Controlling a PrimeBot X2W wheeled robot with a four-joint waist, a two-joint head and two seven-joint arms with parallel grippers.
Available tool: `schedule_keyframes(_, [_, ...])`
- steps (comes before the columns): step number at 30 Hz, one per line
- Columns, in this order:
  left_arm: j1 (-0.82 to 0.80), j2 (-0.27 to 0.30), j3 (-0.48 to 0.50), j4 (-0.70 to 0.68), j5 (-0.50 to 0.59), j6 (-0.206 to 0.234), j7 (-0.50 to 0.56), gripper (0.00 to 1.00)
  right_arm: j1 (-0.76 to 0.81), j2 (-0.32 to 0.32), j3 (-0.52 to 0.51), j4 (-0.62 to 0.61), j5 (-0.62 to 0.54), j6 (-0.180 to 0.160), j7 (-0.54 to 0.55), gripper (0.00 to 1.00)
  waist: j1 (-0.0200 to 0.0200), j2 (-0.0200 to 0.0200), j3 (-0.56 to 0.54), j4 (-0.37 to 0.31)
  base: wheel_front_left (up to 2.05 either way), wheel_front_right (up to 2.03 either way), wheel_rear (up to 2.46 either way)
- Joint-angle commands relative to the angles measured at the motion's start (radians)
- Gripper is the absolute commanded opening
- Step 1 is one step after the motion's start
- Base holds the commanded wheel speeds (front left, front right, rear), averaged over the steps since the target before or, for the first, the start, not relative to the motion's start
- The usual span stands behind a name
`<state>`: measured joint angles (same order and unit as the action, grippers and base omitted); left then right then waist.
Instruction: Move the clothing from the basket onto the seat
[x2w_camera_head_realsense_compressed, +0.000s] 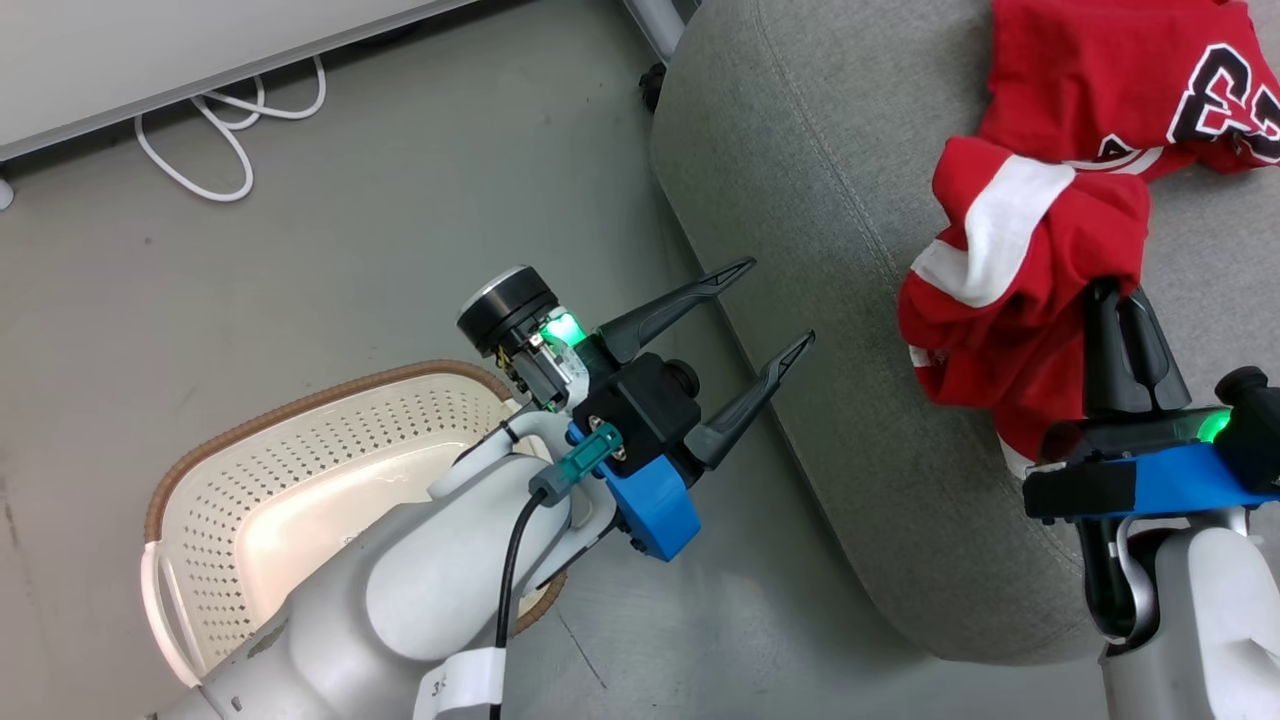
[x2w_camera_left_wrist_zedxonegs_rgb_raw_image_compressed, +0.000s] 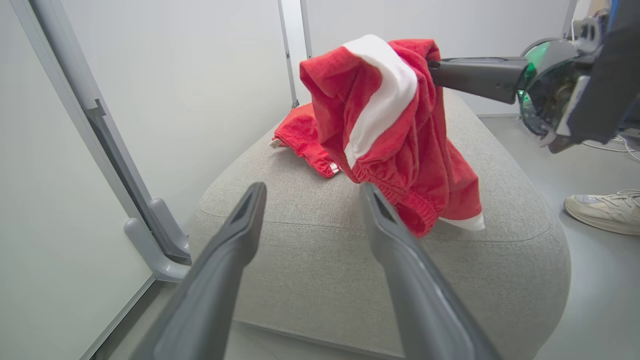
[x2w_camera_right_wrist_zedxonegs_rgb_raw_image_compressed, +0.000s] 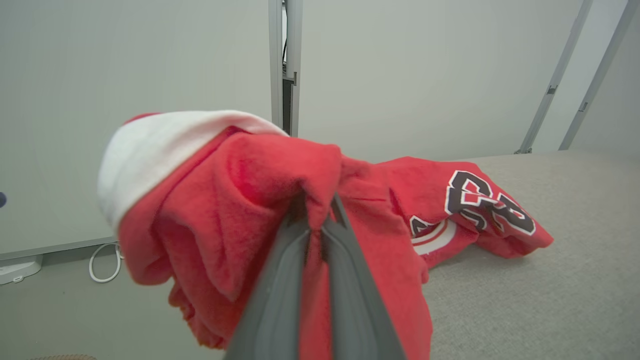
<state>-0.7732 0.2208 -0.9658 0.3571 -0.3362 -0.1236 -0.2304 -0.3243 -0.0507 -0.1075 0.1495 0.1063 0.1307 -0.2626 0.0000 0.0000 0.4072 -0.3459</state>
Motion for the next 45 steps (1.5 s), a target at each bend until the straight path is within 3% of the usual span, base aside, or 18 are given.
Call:
schedule_keyframes(1, [-0.012, 0.004, -0.001, -0.003, -0.005, 0.0, -0.002, 1.0, -0.009, 0.001, -0.006, -0.006, 0.0, 0.0, -0.003, 0.0, 0.0, 0.0, 0.002, 0.004, 0.0, 0.0, 0.0])
schedule_keyframes(11, [-0.038, 0.023, 0.009, -0.022, -0.003, 0.013, 0.0, 1.0, -0.124, 0.0, 0.023, -0.047, -0.091, 0.0, -0.003, 0.0, 0.0, 0.0, 0.046, 0.013, 0.0, 0.0, 0.0])
schedule_keyframes(15, [-0.06, 0.044, 0.017, -0.043, 0.003, 0.017, 0.01, 1.0, -0.24, -0.038, 0.012, -0.07, -0.113, 0.0, -0.003, 0.0, 0.0, 0.0, 0.096, 0.017, 0.0, 0.0, 0.0])
schedule_keyframes(19, [-0.091, 0.072, 0.033, -0.071, 0.01, 0.025, 0.029, 1.0, -0.372, -0.091, -0.043, -0.087, -0.109, 0.0, -0.003, 0.0, 0.0, 0.0, 0.166, 0.023, 0.0, 0.0, 0.0])
schedule_keyframes(24, [-0.131, 0.112, 0.045, -0.113, 0.022, 0.029, 0.054, 1.0, -0.532, -0.161, -0.182, -0.084, -0.094, 0.0, -0.003, 0.0, 0.0, 0.0, 0.257, 0.033, 0.0, 0.0, 0.0])
schedule_keyframes(31, [-0.179, 0.145, 0.055, -0.164, 0.037, 0.033, 0.079, 1.0, -0.66, -0.294, -0.362, 0.045, -0.071, 0.0, -0.003, 0.0, 0.0, 0.0, 0.364, 0.052, 0.0, 0.0, 0.0])
schedule_keyframes(36, [-0.2, 0.155, 0.052, -0.19, 0.047, 0.034, 0.09, 1.0, -0.659, -0.346, -0.436, 0.161, -0.092, 0.0, -0.003, 0.0, 0.0, 0.0, 0.413, 0.063, 0.0, 0.0, 0.0])
schedule_keyframes(39, [-0.204, 0.165, 0.05, -0.201, 0.051, 0.036, 0.092, 1.0, -0.631, -0.347, -0.47, 0.248, -0.103, 0.0, -0.003, 0.0, 0.0, 0.0, 0.432, 0.063, 0.0, 0.0, 0.0])
schedule_keyframes(45, [-0.194, 0.183, 0.046, -0.208, 0.044, 0.04, 0.098, 1.0, -0.585, -0.29, -0.49, 0.338, -0.118, 0.0, -0.003, 0.0, 0.0, 0.0, 0.435, 0.053, 0.0, 0.0, 0.0])
